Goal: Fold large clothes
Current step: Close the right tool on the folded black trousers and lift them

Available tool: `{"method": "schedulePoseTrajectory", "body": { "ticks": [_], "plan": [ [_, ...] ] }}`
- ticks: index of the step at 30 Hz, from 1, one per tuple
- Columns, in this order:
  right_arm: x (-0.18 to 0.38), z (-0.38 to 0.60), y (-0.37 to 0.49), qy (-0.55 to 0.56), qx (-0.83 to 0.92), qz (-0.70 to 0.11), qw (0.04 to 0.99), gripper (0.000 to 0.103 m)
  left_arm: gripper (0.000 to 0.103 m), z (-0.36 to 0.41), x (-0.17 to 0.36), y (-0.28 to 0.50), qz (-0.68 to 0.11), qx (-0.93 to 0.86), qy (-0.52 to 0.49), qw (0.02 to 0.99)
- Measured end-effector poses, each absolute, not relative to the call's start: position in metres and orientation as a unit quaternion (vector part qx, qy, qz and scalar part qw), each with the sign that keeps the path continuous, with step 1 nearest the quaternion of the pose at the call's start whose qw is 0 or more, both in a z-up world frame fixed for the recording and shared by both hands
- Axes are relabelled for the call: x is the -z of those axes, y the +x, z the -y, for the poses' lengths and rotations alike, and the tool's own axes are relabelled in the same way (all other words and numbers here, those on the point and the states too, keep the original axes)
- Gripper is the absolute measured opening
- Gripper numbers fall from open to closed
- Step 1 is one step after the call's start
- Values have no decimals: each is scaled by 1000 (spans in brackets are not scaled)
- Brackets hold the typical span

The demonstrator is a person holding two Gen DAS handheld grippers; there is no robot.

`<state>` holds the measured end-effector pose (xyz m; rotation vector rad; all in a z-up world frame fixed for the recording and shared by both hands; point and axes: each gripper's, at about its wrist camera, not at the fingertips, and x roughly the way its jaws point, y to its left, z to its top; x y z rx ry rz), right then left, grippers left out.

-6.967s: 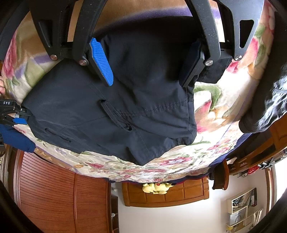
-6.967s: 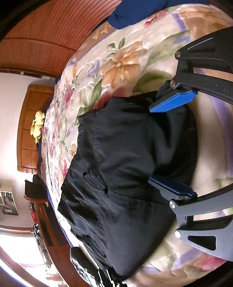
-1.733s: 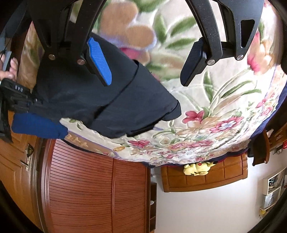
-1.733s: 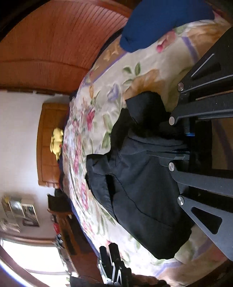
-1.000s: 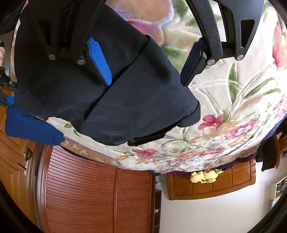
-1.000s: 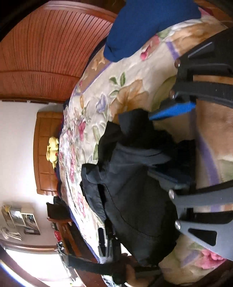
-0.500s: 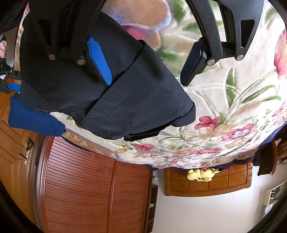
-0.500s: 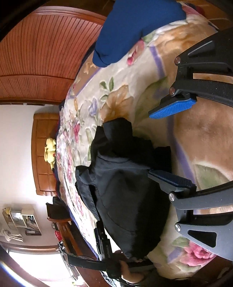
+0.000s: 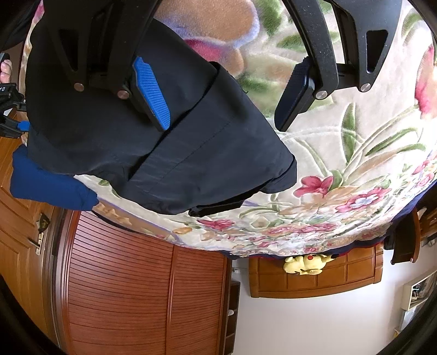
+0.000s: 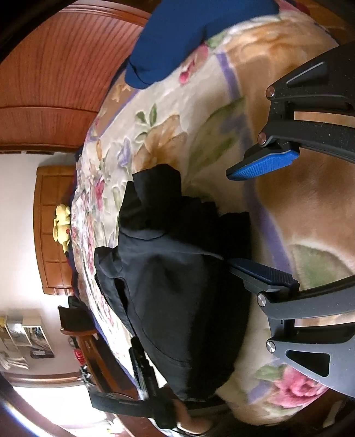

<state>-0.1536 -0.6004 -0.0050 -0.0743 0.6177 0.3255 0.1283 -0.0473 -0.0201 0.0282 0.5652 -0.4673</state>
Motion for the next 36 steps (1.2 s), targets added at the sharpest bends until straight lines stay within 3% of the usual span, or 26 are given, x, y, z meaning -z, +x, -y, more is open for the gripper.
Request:
{"method": "schedulePoseTrajectory", "body": {
  "ticks": [16,18,20,24,36],
  "plan": [
    [23,580,-119,-13,-174,-329,928,60,80,42,28,140,-299,227,-4,927],
    [23,579,-117,-2,-188,-336,923,41,80,43,28,140,-300,225,-3,927],
    [22,575,-116,-3,-189,-335,923,34,80,43,28,139,-298,223,-1,928],
    [15,573,-122,-20,-196,-320,927,10,80,43,28,139,-300,222,-3,928],
    [1,627,-105,-34,-100,-281,954,7,83,38,23,139,-292,247,-17,924]
  ]
}}
